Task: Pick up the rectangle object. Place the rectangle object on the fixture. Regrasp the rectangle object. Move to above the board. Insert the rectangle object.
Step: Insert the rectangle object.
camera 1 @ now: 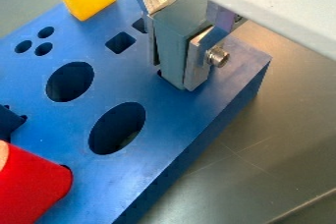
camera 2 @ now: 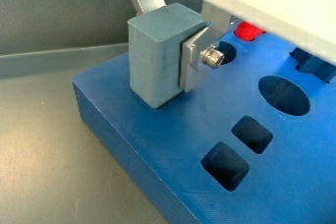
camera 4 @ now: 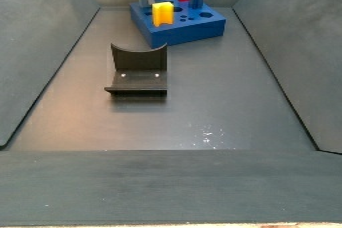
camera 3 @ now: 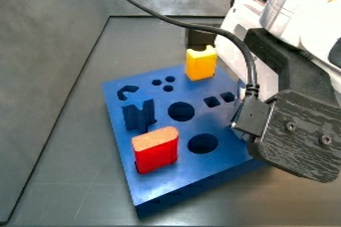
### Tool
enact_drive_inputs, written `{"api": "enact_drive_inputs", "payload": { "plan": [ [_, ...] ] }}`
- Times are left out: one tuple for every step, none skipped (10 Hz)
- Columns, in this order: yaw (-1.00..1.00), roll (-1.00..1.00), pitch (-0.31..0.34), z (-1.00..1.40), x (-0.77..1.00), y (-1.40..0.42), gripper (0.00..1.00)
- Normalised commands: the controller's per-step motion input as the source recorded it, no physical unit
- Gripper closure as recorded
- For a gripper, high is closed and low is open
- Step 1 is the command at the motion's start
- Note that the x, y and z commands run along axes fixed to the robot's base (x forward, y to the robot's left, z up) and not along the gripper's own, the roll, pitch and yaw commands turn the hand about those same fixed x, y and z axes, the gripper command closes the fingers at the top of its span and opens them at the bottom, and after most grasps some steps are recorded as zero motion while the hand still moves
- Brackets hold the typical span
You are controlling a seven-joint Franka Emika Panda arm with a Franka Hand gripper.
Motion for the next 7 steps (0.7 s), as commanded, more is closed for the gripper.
{"api": "enact_drive_inputs", "payload": {
  "plan": [
    [-0.03,-0.23,0.314,-0.76,0.03,0.03,1.0],
    [-0.04,-0.21,0.334,-0.76,0.05,0.0,1.0],
    [-0.05,-0.22,0.354,-0.69,0.17,0.0,1.0],
    [-0.07,-0.14,0.257,-0.33,0.19,0.0,1.0],
    [0.0,0.0,-0.037,0.0,0.0,0.0,1.0],
    [0.0,-0.06,-0.086,0.0,0.0,0.0,1.0],
    [0.0,0.0,0.0,0.0,0.0,0.0,1.0]
  ]
}}
